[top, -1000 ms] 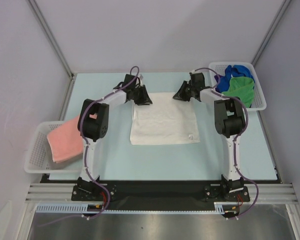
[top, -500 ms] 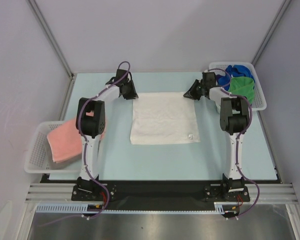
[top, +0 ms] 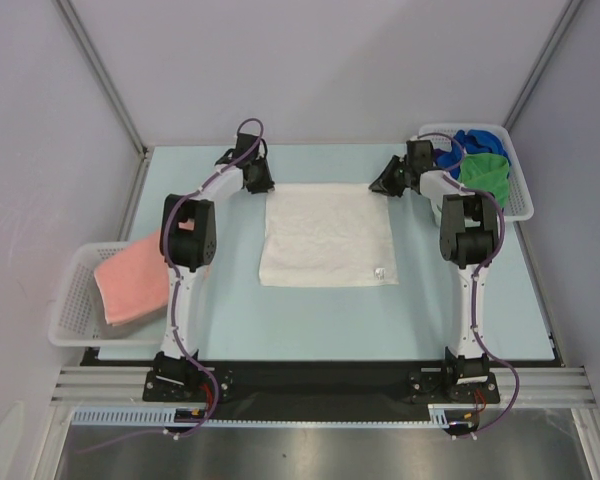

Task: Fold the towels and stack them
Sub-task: Fold the towel

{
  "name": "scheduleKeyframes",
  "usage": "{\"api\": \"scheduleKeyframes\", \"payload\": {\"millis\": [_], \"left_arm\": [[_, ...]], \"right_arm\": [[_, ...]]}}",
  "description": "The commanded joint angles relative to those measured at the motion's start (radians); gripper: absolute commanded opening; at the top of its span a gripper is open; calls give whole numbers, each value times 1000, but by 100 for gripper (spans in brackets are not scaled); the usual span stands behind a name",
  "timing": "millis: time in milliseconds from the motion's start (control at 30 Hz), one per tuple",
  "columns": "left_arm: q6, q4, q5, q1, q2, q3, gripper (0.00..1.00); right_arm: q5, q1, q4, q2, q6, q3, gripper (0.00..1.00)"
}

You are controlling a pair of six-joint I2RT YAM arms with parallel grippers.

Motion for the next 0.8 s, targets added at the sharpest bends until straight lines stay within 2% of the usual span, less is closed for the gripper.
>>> {"api": "scheduleKeyframes", "payload": {"millis": [0, 267, 567, 767], "left_arm": [[15, -6, -40, 0, 18, 45, 31], [25, -25, -90, -9, 17, 44, 36], [40, -2, -113, -15, -48, 8, 45], [63, -31, -118, -15, -32, 42, 46]], "right_arm": [[52, -12, -18, -16, -32, 47, 24], [200, -5, -73, -91, -108, 80, 27], [302, 21, -105, -124, -173, 99, 29], [355, 38, -136, -112, -213, 118, 33]]}}
